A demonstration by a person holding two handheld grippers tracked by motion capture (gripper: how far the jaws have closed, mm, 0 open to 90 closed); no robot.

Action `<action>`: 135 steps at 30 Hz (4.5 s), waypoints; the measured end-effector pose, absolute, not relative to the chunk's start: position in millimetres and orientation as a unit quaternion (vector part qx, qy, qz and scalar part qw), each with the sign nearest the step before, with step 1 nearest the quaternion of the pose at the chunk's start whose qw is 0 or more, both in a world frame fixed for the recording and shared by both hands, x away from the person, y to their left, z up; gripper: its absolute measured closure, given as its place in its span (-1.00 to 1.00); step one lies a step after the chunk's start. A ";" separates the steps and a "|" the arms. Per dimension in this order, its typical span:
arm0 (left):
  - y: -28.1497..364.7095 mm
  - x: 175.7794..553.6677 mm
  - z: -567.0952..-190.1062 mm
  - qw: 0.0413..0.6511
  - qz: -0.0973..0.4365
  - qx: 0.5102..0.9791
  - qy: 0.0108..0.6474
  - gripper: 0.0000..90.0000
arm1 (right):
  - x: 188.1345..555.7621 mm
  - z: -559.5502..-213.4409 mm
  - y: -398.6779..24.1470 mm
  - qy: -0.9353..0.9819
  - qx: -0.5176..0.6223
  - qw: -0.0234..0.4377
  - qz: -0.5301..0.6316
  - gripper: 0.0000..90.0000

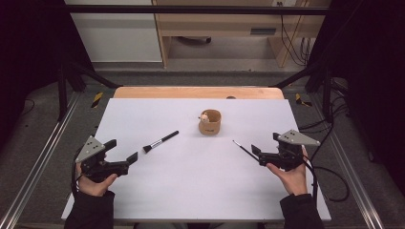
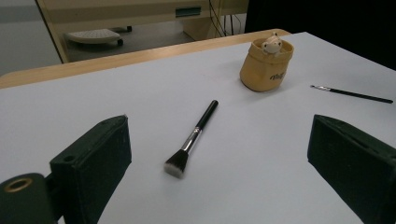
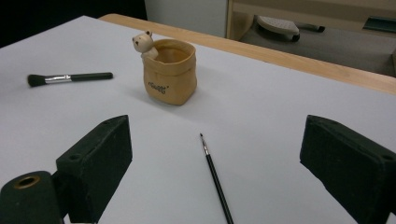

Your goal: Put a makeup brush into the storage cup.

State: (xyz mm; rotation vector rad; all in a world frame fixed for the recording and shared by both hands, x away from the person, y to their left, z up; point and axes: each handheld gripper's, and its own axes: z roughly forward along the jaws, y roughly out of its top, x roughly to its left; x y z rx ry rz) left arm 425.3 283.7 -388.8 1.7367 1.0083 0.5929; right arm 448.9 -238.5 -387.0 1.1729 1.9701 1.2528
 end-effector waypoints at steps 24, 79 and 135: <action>281.2 426.5 -391.1 0.490 0.245 0.727 0.415 -0.88 | 486.3 -398.3 -211.2 0.768 0.444 0.229 0.402 -0.74; 275.8 426.6 -392.0 0.485 0.244 0.735 0.406 -0.87 | 538.4 -461.4 -194.8 0.837 0.470 0.154 0.235 0.14; 274.0 427.0 -393.2 0.481 0.245 0.739 0.404 -0.86 | 540.0 -426.6 -189.8 0.856 0.459 0.144 0.190 0.26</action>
